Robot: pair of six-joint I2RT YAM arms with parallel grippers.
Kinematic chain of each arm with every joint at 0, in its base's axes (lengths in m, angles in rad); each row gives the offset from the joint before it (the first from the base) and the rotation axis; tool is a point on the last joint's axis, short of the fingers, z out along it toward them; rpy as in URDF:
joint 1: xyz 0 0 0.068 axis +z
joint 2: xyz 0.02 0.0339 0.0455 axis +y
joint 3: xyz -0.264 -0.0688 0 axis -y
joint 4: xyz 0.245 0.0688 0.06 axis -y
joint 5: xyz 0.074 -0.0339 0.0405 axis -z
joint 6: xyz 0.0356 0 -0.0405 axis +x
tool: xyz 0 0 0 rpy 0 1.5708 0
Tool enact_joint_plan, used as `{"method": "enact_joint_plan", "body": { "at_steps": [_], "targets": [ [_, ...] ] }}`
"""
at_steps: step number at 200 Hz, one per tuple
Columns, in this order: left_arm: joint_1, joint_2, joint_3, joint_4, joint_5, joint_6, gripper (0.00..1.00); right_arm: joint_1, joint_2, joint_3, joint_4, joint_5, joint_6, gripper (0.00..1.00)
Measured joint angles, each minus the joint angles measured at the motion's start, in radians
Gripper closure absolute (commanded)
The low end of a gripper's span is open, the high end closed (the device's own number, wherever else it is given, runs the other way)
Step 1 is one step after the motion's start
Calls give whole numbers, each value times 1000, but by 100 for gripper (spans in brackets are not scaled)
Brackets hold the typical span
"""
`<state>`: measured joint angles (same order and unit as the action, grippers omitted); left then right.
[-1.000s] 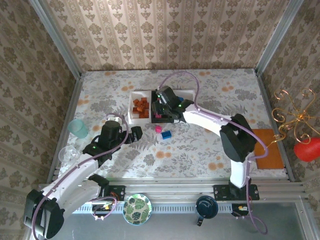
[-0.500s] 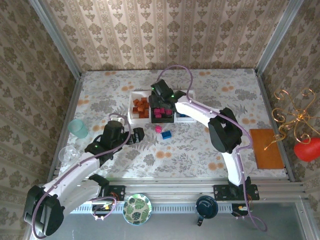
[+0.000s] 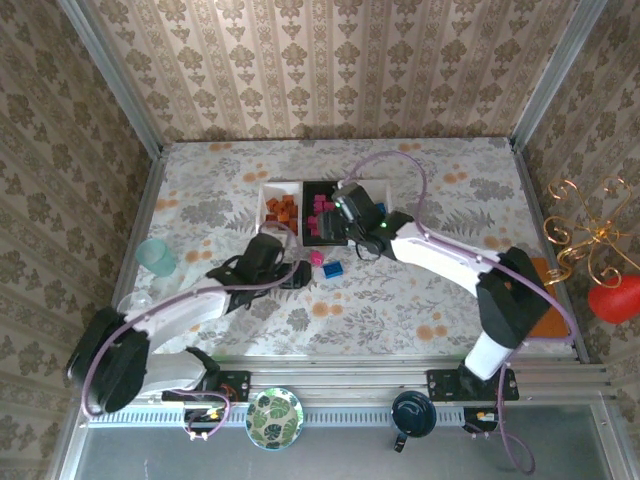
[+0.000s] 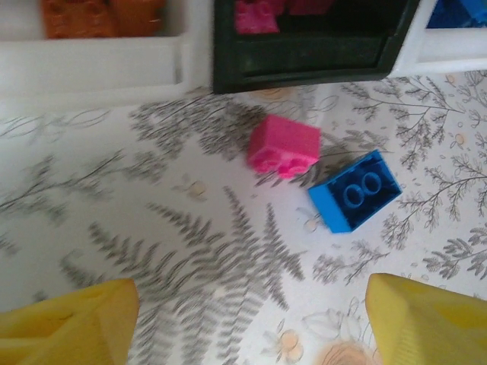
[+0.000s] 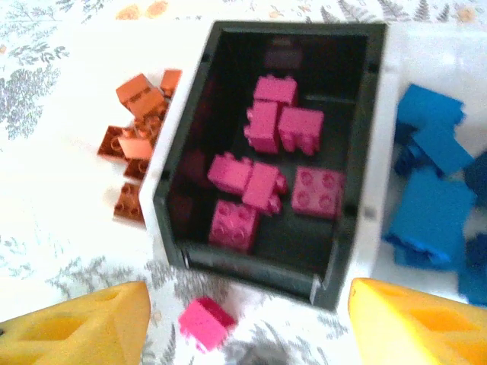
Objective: Sort the legos into containers by color
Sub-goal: Pick up the lego from the center of the table.
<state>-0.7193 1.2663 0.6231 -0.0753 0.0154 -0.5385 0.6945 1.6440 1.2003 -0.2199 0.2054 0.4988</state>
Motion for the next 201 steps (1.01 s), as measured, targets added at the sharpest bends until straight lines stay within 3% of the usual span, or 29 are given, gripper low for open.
{"method": "enact_joint_plan", "body": {
  "at_steps": [70,124,201],
  "targets": [
    [-27,313,188,108,-20,65,29,0,-249,-260,11,18,37,28],
    [-41,444,232,131,-69,109,34,0,-387,-294,7,28,51,28],
    [-55,505,253,178,-106,152,54,0,-465,-307,-3,31,52,27]
  ]
}}
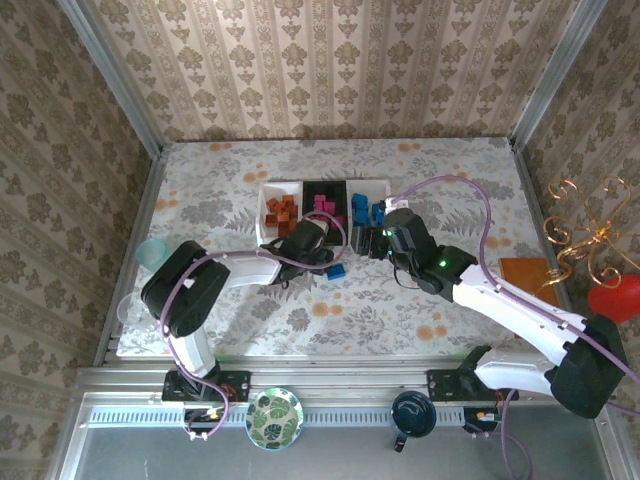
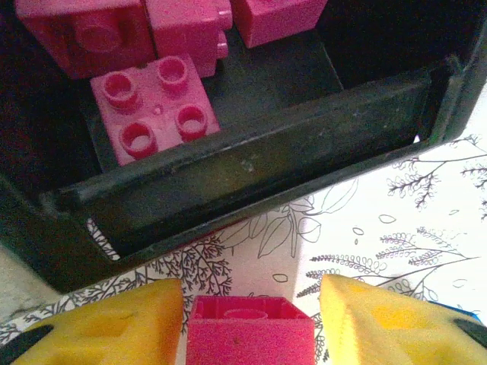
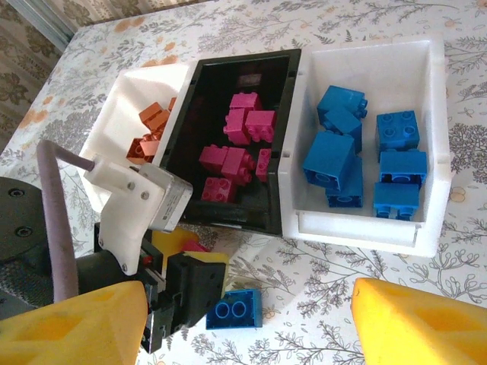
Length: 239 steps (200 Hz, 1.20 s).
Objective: Sort the legos into containers by color
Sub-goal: Pick up the lego from the center of the table, then place the lego in the container.
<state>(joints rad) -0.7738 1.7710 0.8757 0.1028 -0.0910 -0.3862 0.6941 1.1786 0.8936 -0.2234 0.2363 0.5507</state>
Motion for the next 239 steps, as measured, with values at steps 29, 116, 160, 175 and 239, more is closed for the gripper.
{"method": "enact_joint_plan", "body": {
  "at_steps": [29,116,160,175,239],
  "targets": [
    [-2,0,0,5,-6,2,63,0,0,-3,-5,0,0,27],
    [-6,-255,-11,-102,-6,-13,68,0,-1,-47,-12,14,4,27],
    [63,-167,207,-129,27,-13,69,0,-2,-94,-11,16,15,27],
    [94,-91,289,-132,37,-13,69,0,-3,-110,-12,16,24,27],
    [150,163,493,-211,68,-7,39,25,-32,-180,-8,2,32,26]
  ]
}}
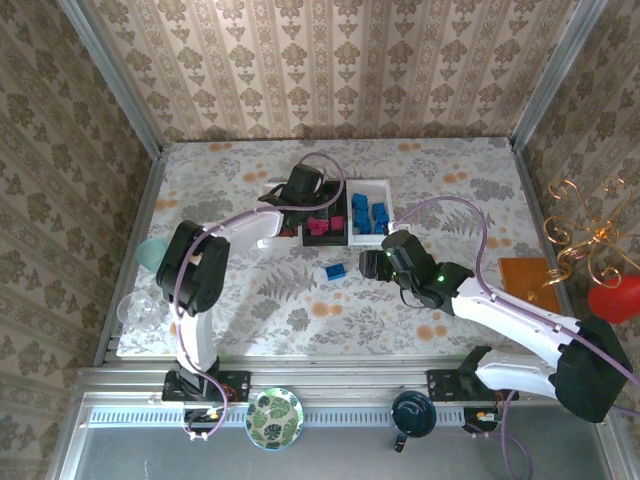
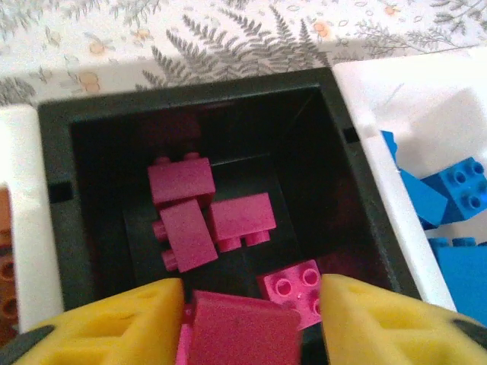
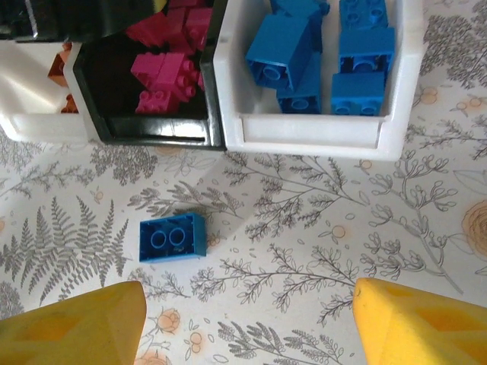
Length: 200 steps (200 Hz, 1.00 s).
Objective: Sort the legos into containers by color
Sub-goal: Place the lego in the container, then pick up the lego from the center of the table.
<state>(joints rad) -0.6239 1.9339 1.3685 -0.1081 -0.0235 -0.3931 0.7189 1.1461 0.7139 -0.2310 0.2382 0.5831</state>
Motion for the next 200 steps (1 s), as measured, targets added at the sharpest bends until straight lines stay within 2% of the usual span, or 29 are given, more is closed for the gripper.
{"method": "enact_joint_plan", "body": {
  "at_steps": [22,43,84,90,93,159,200],
  "targets": [
    [-3,-9,15,-5,12,-5,28,19,3,-12,5,-14,-3,25],
    [-3,-55,-11,0,30,-13,21,50,31,-12,27,-21,-6,24],
    [-8,-349,-228,60,73,-48,12,113,182,20,53,-36,-28,22],
    [-11,-406,-268,72,73,-53,2,121,210,33,55,-36,-31,22],
    [-14,-434,-287,76,73,-51,0,126,230,41,59,-37,-32,21],
    [-44,-942,-695,72,-5,-70,0,168,513,189,98,-35,-46,20],
    [-50,-1159,-869,2,-79,-95,0,168,609,254,88,15,-50,20]
  ]
}}
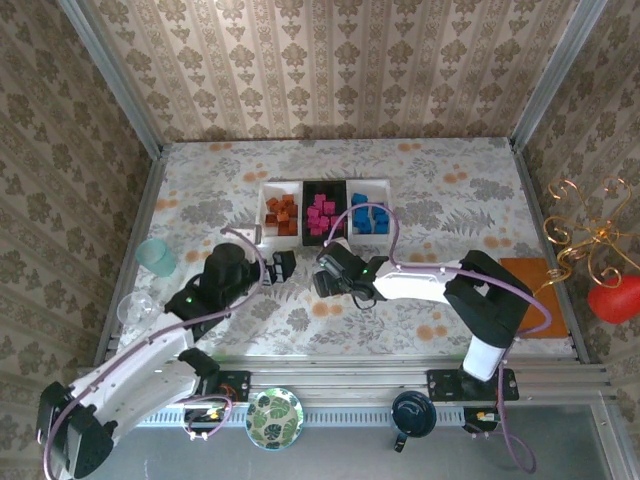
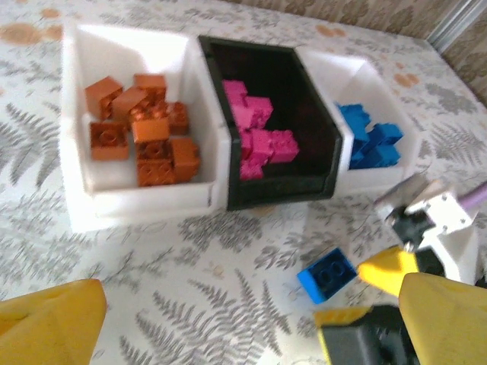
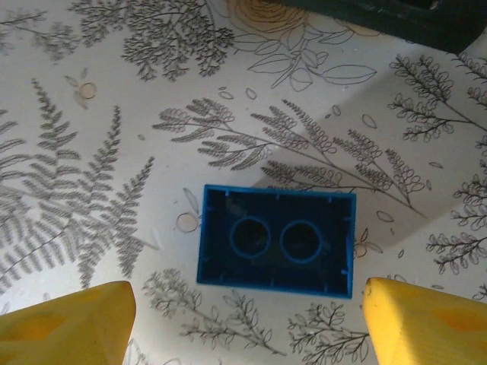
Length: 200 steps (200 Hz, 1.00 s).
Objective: Sort the legos into containers by color
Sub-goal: Pick up the lego from the center of the table.
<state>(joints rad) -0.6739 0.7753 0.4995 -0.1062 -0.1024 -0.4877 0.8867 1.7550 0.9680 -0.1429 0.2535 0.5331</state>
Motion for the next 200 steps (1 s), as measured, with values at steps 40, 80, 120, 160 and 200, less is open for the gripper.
{"method": "enact_joint_plan", "body": {
  "at_steps": [40,80,120,160,200],
  "targets": [
    [0,-58,-48,-60,-34,-20,0,-11,70,58,-14,28,-5,27],
    [0,-47,-48,-66,-38,-37,0,-23,89,59,-18,28,-6,31],
    [0,-8,-49,-66,-37,-51,0,-23,92,59,-18,29,-6,31],
    [0,-2,-74,-54,-35,-71,0,-23,93,59,-18,32,-6,29],
    [0,-2,-86,-45,-29,-82,0,-23,93,59,-18,32,-8,33]
  ]
}}
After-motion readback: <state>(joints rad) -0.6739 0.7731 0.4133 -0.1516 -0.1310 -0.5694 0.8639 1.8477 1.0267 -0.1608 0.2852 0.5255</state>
